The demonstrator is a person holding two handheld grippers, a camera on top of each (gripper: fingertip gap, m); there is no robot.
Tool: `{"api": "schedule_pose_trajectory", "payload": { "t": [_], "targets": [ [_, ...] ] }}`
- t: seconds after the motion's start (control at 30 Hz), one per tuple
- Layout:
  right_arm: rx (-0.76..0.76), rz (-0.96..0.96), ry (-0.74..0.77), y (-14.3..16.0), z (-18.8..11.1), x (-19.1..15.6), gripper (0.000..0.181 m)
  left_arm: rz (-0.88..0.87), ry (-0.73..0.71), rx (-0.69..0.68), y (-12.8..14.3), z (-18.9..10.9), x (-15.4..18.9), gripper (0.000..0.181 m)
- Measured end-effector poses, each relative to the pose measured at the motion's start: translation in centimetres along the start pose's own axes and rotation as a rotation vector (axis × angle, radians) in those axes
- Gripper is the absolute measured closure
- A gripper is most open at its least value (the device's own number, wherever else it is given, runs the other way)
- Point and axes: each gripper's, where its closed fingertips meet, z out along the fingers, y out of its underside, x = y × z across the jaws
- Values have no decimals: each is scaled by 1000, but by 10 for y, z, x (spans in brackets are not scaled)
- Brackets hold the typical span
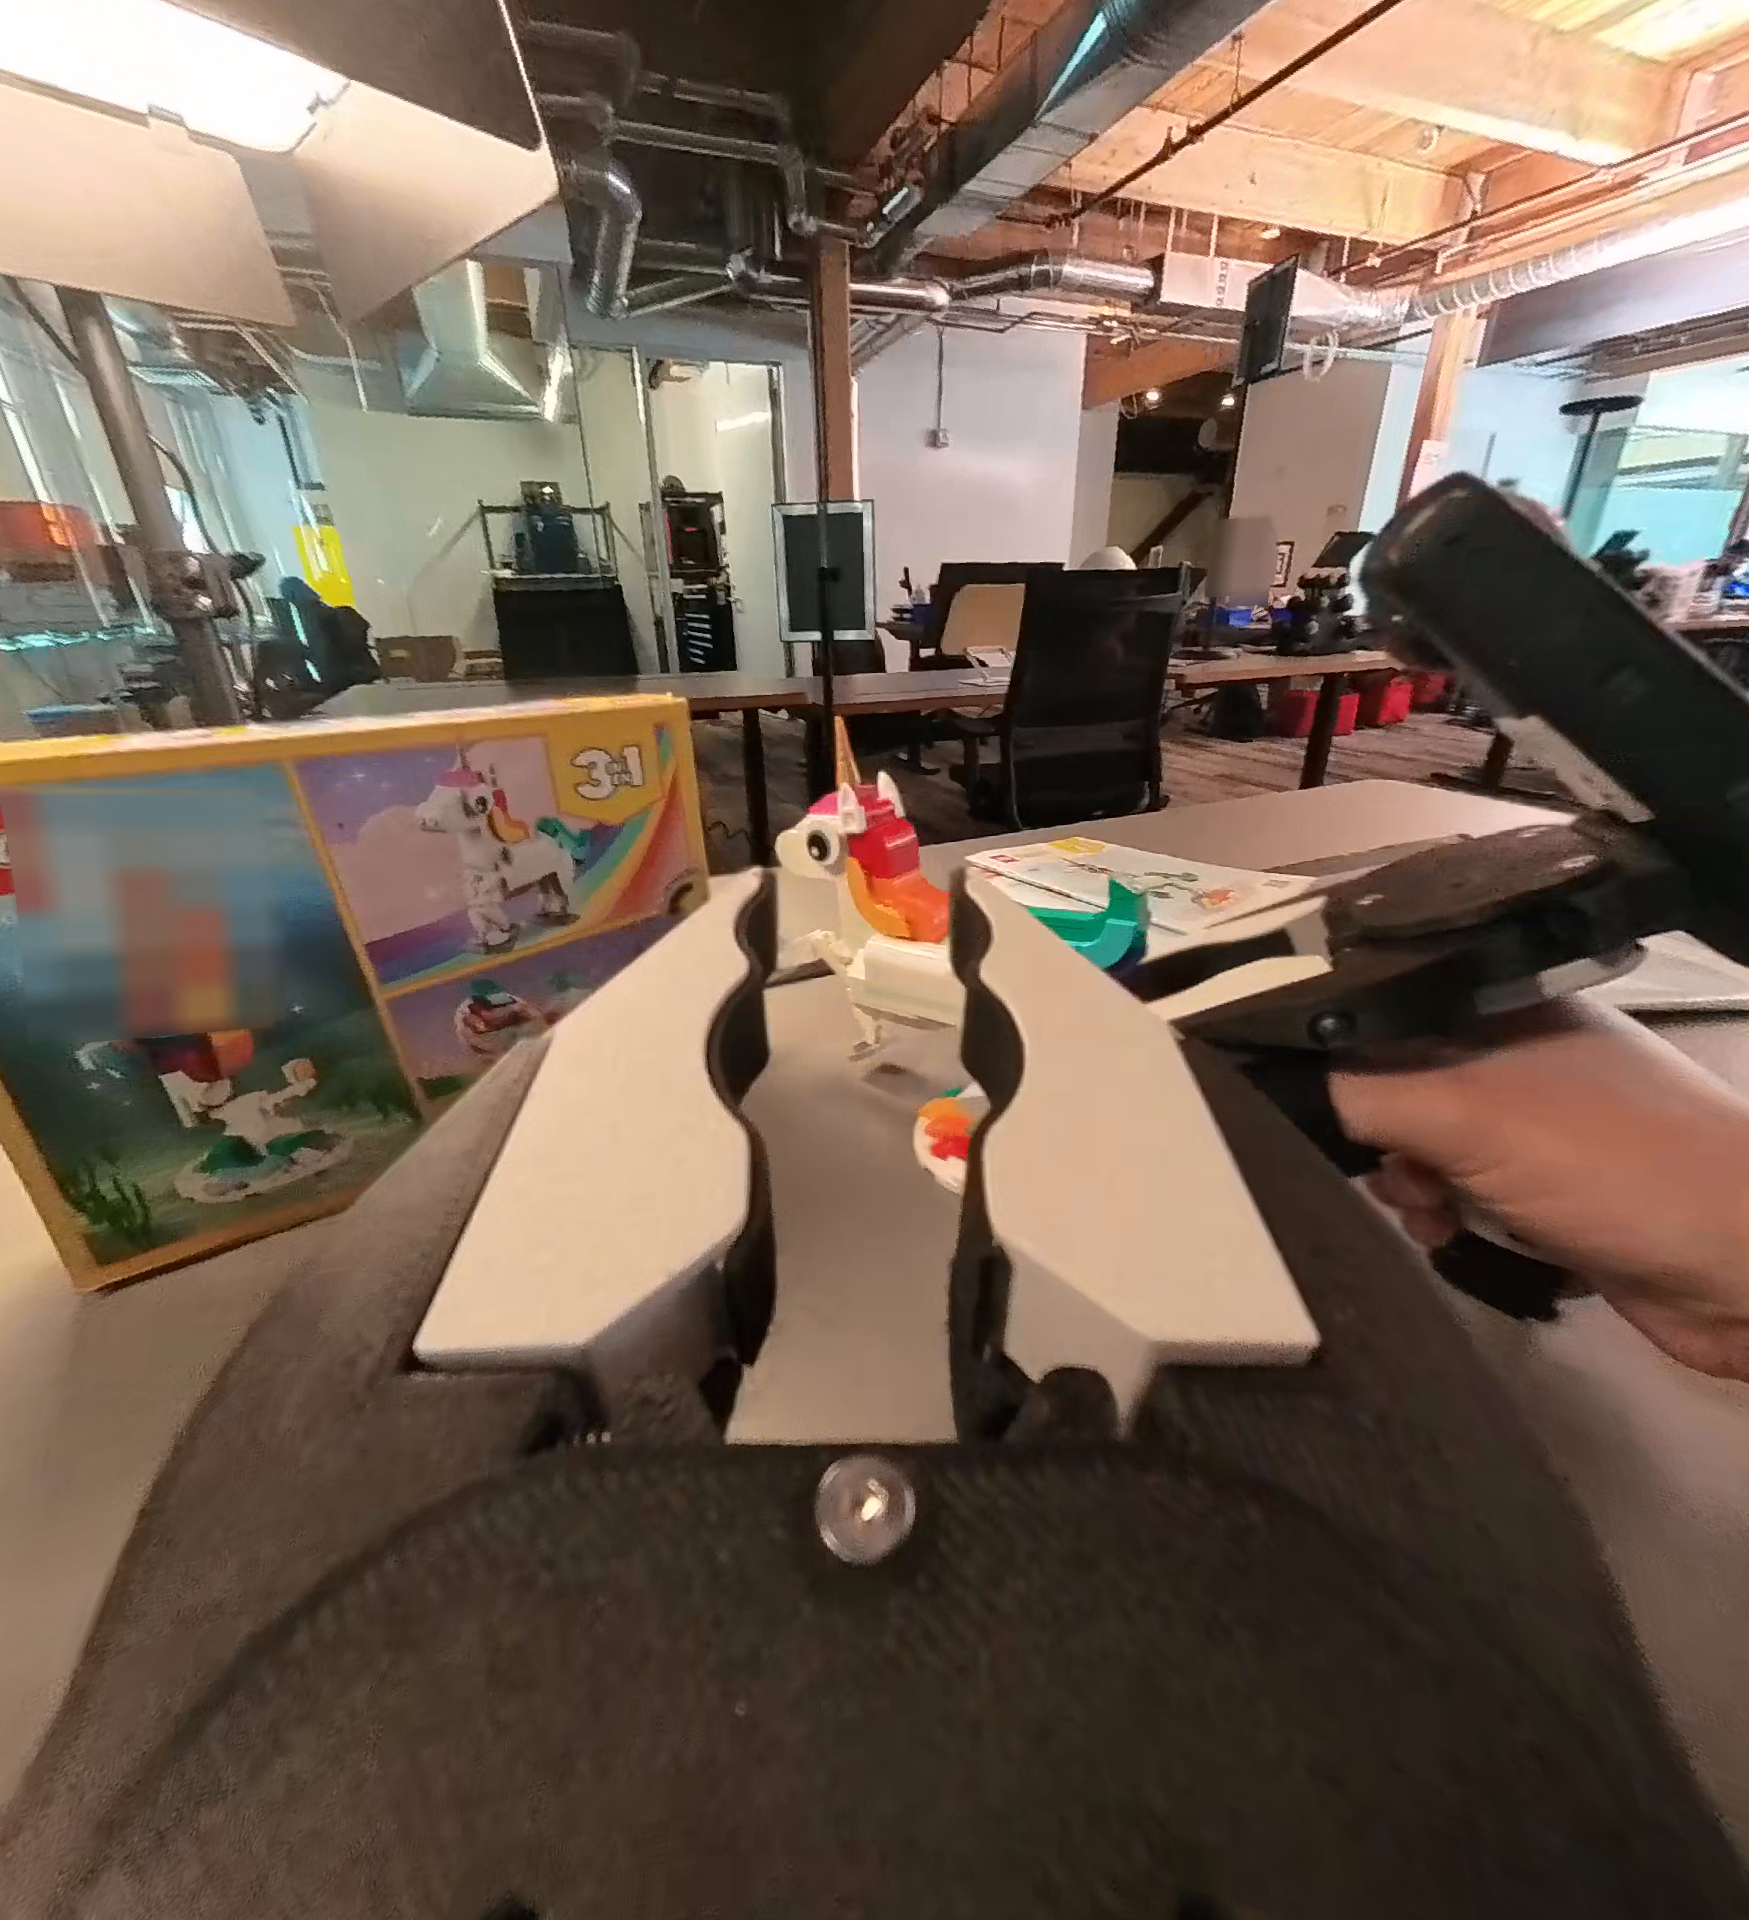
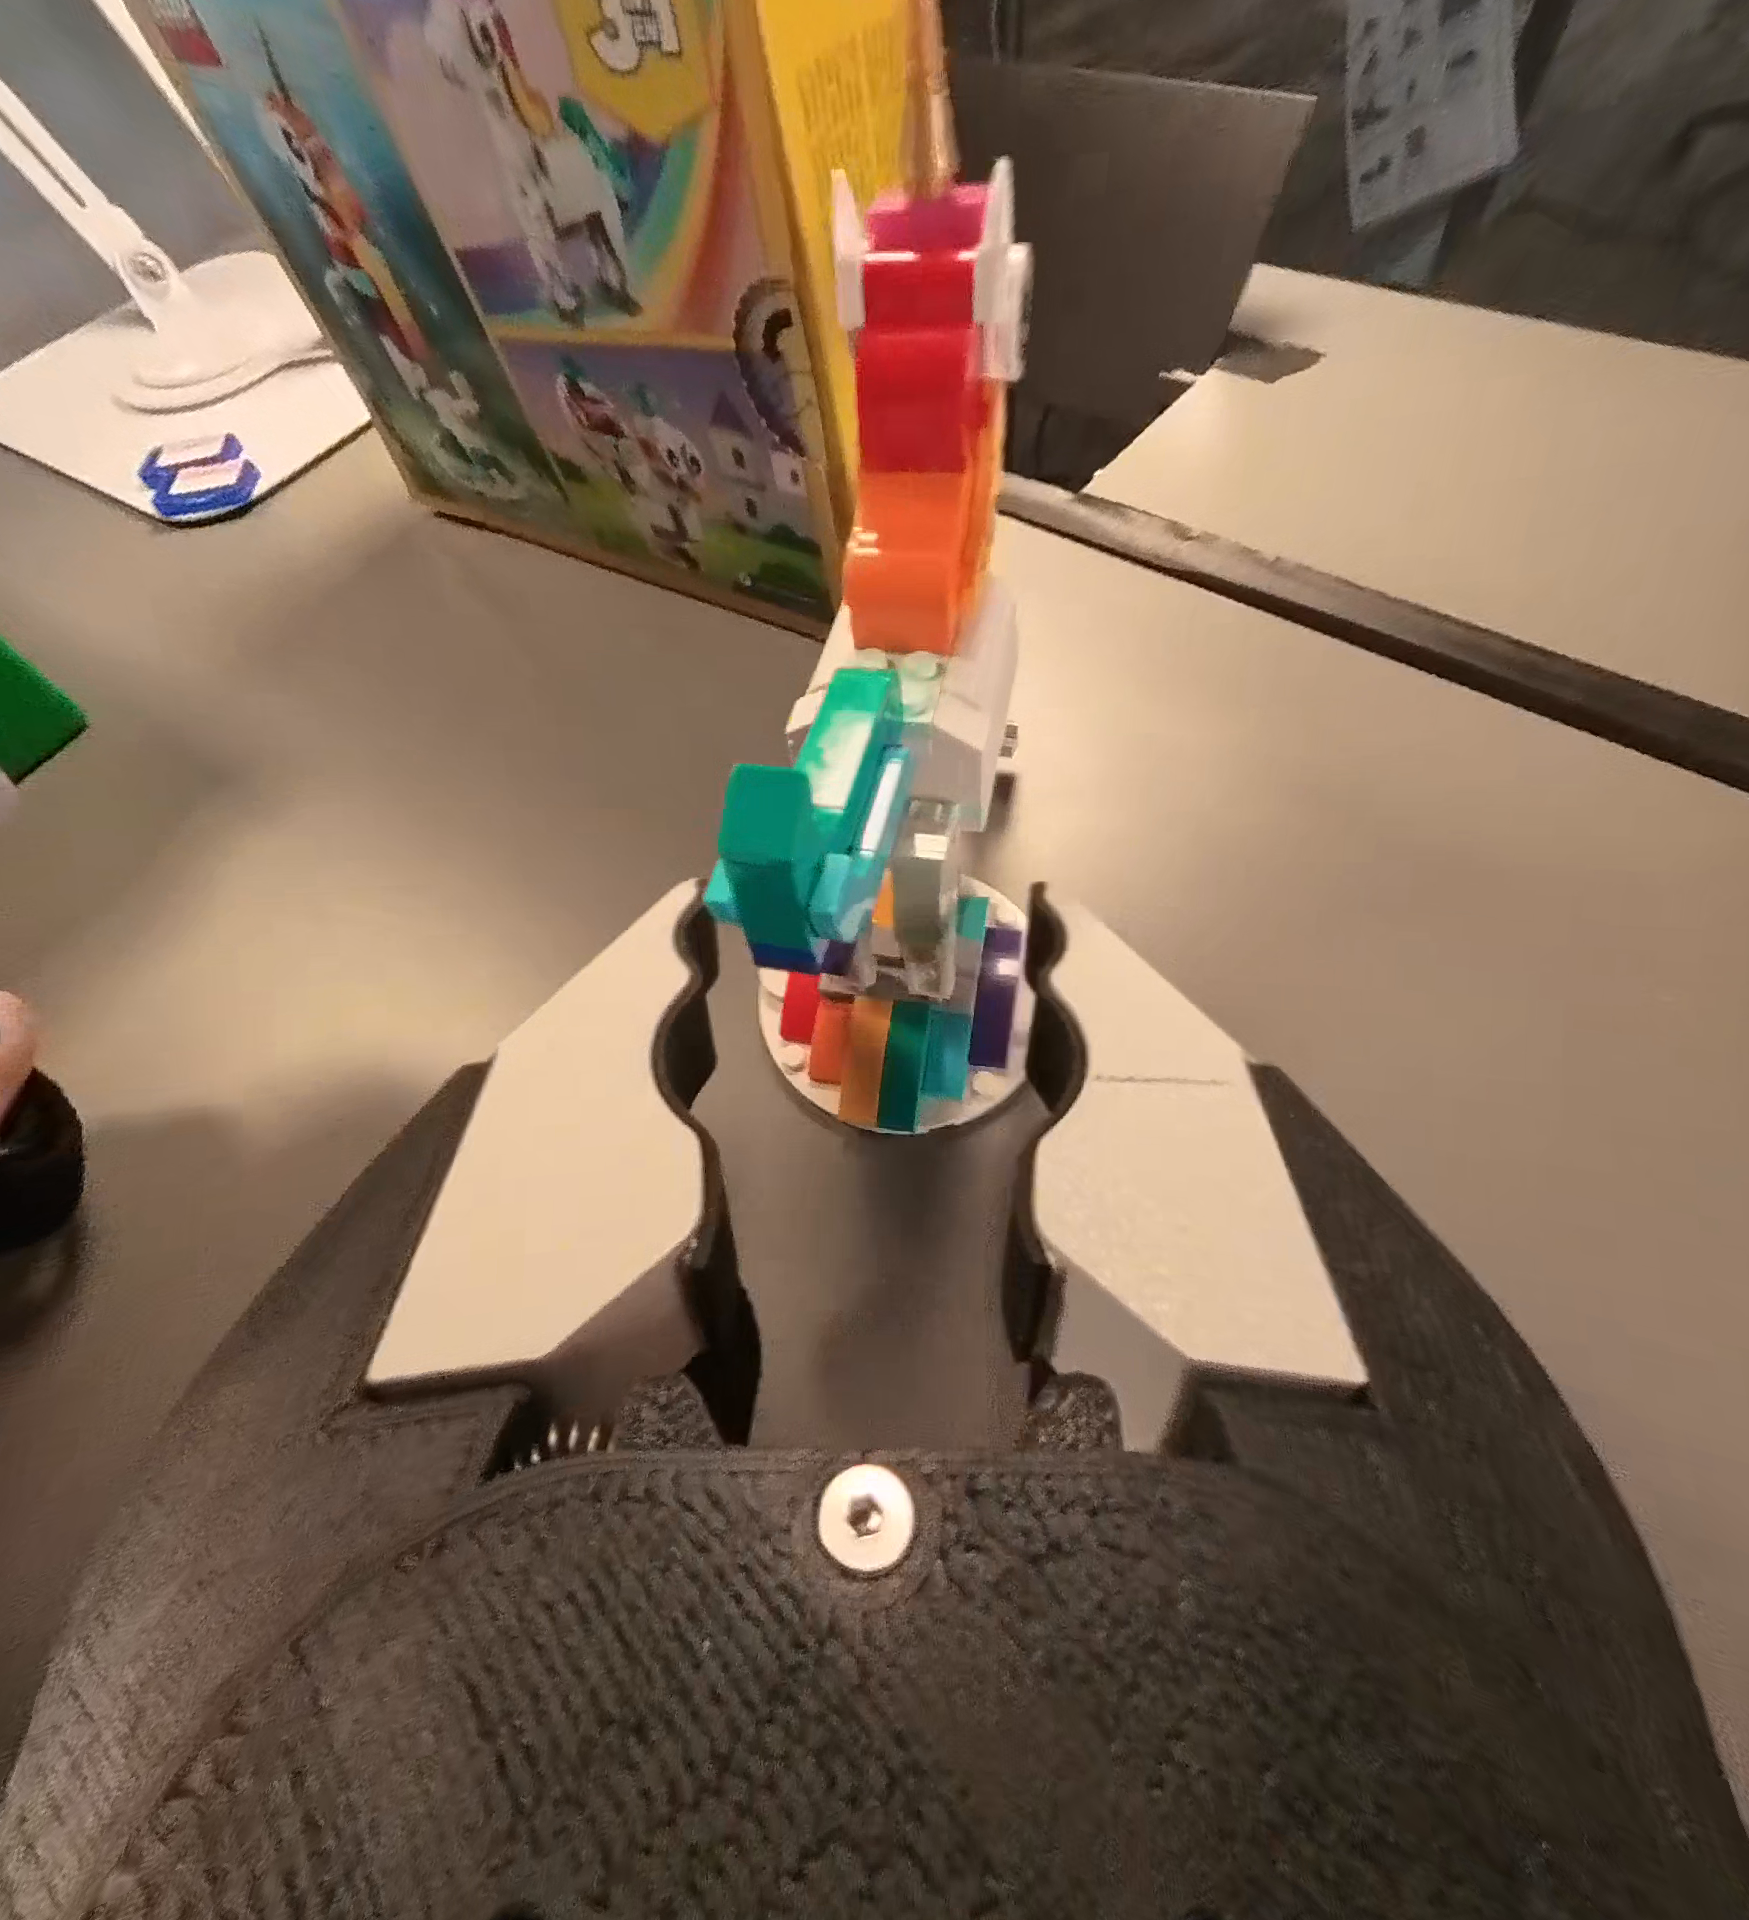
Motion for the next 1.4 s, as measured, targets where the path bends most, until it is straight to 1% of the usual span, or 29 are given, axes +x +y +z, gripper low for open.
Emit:
{"api": "schedule_pose_trajectory", "payload": {
  "t": [0.2, 0.37, 0.5, 0.6, 0.73, 0.9, 1.07, 1.17, 1.3, 1.33, 1.37, 1.4],
  "targets": [
    [-11, 3, -47, 0, 4, -6, 150, -50, 14, -11, 2, 0, -3, 152],
    [-22, 2, -75, 5, -4, 0, 154, -44, -6, -8, 1, -2, -11, 153],
    [-32, -33, -126, 11, -17, 2, 154, -60, -12, -7, 1, -3, -15, 153],
    [-49, -56, -169, 20, -34, 2, 154, -54, -13, -10, 2, -3, -17, 154],
    [-79, -102, -231, 36, -63, 0, 154, -49, -20, -7, 2, -4, -19, 154],
    [-104, -156, -320, 58, -106, 2, 154, -52, 5, -10, 3, -3, -14, 155],
    [-112, -213, -451, 77, -142, 1, 154, -60, 42, -8, 4, -3, -7, 155],
    [-110, -260, -512, 83, -153, 2, 154, -74, 65, -5, 4, -3, -3, 154],
    [-99, -251, -566, 83, -155, 3, 154, -84, 92, -10, 5, -3, 1, 154],
    [-104, -243, -574, 83, -156, 3, 151, -86, 100, -11, 5, -3, 3, 153],
    [-110, -233, -577, 84, -156, 3, 139, -88, 107, -11, 5, -3, 4, 153],
    [-113, -223, -576, 85, -156, 2, 131, -89, 114, -11, 5, -3, 5, 153]
  ]
}}
